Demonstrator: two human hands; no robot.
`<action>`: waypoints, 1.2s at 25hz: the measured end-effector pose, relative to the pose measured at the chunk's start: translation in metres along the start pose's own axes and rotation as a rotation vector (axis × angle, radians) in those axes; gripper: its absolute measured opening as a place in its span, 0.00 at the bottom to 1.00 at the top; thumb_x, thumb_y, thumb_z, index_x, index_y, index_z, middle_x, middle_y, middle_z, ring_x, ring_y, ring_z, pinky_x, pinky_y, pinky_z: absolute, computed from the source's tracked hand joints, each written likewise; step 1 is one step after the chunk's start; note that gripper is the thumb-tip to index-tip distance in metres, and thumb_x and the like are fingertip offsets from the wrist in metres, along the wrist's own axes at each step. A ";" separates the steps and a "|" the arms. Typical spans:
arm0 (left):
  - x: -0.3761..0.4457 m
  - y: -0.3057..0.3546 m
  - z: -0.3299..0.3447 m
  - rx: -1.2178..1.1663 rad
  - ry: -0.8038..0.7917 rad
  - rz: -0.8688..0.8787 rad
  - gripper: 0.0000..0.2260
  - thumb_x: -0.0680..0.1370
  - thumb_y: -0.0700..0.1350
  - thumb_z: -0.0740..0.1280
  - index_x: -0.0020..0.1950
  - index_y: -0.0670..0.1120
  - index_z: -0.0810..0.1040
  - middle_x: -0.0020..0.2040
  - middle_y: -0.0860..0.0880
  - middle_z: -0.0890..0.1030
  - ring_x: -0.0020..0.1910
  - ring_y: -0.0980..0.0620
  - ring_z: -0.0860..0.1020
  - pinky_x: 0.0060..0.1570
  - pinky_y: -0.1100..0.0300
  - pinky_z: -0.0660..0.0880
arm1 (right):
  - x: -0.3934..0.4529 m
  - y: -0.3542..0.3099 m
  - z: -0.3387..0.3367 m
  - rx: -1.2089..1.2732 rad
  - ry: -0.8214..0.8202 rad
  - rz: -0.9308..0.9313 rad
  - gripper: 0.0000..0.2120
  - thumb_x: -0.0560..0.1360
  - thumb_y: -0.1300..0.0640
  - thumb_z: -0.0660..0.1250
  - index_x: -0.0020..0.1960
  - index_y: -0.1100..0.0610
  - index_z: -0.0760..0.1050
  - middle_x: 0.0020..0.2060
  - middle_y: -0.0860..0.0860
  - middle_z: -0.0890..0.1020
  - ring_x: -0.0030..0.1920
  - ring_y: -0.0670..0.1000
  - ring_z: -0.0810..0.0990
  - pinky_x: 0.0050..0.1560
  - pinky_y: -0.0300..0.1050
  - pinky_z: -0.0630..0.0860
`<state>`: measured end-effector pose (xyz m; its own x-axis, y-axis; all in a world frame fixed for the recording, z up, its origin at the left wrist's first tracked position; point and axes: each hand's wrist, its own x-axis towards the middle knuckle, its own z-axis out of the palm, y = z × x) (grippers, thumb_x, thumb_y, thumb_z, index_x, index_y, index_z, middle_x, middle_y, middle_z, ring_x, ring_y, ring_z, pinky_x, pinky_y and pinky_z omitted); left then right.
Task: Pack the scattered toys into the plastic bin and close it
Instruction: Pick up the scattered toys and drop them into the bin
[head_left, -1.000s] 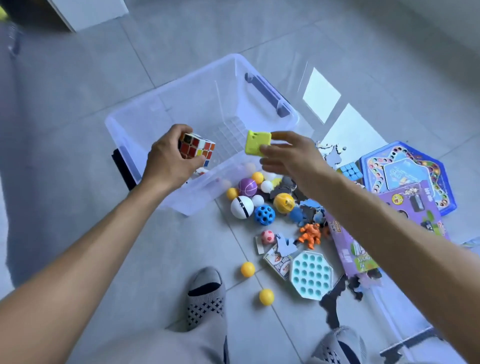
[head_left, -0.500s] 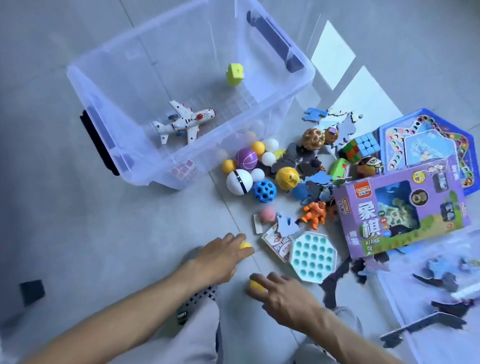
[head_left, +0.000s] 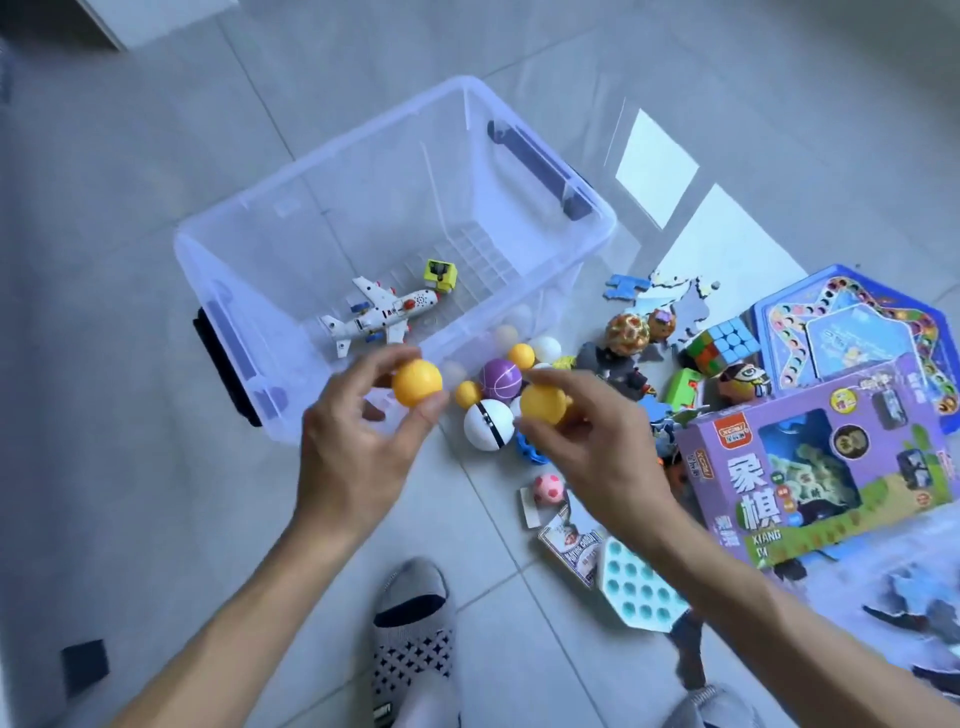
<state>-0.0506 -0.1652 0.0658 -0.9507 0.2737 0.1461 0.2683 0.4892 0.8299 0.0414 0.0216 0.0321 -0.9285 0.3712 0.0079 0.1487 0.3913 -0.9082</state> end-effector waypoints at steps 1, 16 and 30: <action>0.021 0.008 -0.012 -0.026 0.074 -0.018 0.15 0.71 0.49 0.74 0.56 0.52 0.78 0.52 0.56 0.82 0.51 0.57 0.79 0.45 0.57 0.76 | 0.031 -0.024 -0.008 0.092 0.000 0.058 0.22 0.71 0.57 0.75 0.64 0.48 0.76 0.49 0.40 0.80 0.39 0.40 0.79 0.40 0.34 0.76; -0.033 -0.066 0.150 0.865 -0.770 0.501 0.32 0.65 0.39 0.70 0.69 0.50 0.69 0.71 0.41 0.69 0.64 0.39 0.72 0.53 0.49 0.74 | -0.122 0.155 -0.048 -0.858 -0.476 0.528 0.51 0.64 0.36 0.72 0.78 0.49 0.50 0.71 0.49 0.66 0.66 0.57 0.69 0.61 0.52 0.71; -0.041 -0.008 0.074 0.302 -0.383 0.040 0.22 0.66 0.60 0.68 0.55 0.54 0.69 0.47 0.58 0.75 0.45 0.55 0.74 0.41 0.62 0.73 | -0.021 -0.014 -0.114 0.466 0.139 0.503 0.07 0.73 0.60 0.71 0.45 0.64 0.76 0.38 0.58 0.84 0.33 0.56 0.81 0.29 0.47 0.77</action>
<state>-0.0026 -0.1190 0.0138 -0.8284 0.5542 -0.0810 0.3903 0.6749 0.6262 0.0973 0.1048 0.0920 -0.7285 0.5289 -0.4354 0.3591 -0.2465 -0.9002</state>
